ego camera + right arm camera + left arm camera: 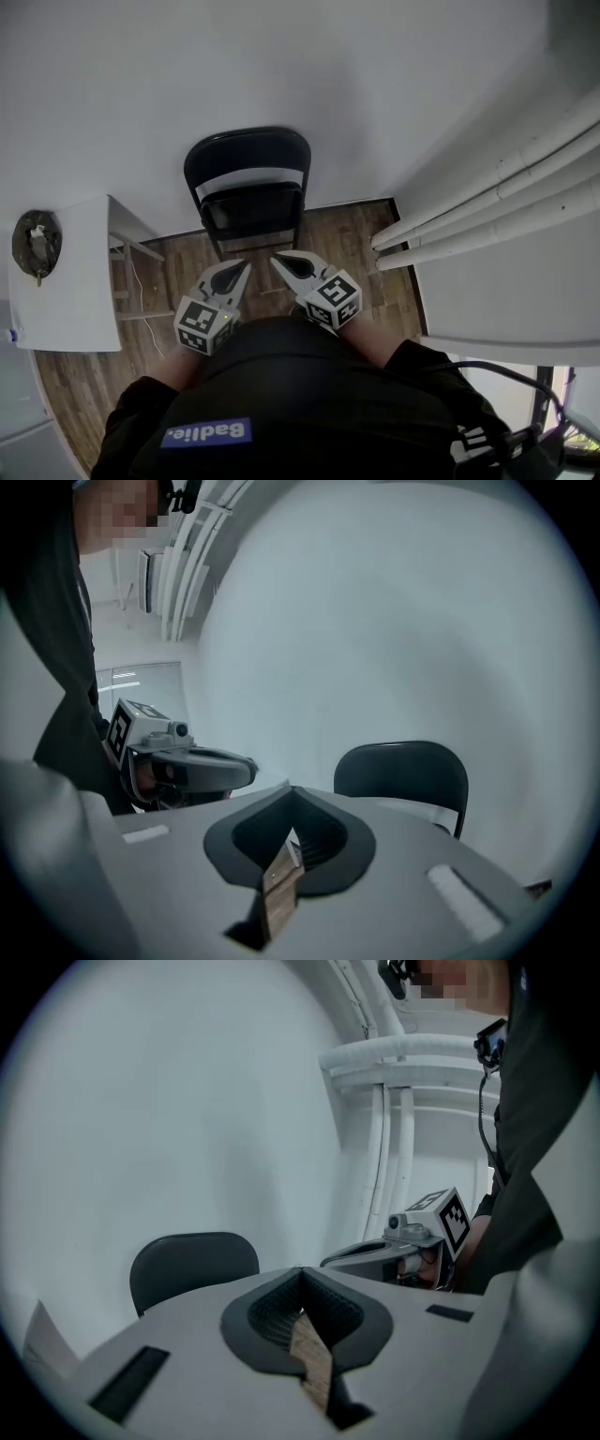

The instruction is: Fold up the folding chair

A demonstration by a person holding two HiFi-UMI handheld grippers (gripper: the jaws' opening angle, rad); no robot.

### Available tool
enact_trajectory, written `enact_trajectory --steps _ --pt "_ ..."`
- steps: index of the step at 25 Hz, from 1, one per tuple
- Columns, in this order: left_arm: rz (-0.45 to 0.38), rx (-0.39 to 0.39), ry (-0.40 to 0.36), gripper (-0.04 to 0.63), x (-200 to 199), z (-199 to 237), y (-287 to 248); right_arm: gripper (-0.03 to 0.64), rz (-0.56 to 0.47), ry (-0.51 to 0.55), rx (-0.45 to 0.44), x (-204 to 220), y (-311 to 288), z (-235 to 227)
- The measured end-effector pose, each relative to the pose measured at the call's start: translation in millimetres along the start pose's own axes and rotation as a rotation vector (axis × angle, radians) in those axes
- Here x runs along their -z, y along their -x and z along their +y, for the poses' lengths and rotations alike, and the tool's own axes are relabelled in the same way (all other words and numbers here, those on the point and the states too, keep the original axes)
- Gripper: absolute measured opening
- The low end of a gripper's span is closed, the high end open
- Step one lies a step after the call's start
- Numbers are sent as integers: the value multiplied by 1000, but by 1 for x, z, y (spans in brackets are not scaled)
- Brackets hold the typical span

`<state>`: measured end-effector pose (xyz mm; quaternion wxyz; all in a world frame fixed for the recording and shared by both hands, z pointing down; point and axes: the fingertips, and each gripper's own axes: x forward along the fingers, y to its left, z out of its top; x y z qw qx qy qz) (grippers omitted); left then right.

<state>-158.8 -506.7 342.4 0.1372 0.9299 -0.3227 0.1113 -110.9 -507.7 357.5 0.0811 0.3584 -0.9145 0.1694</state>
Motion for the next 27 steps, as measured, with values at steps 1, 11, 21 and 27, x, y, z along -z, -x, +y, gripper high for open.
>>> enact_trajectory --steps 1,11,21,27 --pt "4 2 -4 5 2 -5 0 2 12 5 -9 5 2 1" --pt "11 -20 -16 5 2 -34 -2 2 23 48 -38 7 24 4" --pt "27 5 -22 5 6 -42 -9 2 39 69 -42 10 25 4" --pt "29 3 -24 5 6 -37 -13 2 45 64 -39 11 20 -2"
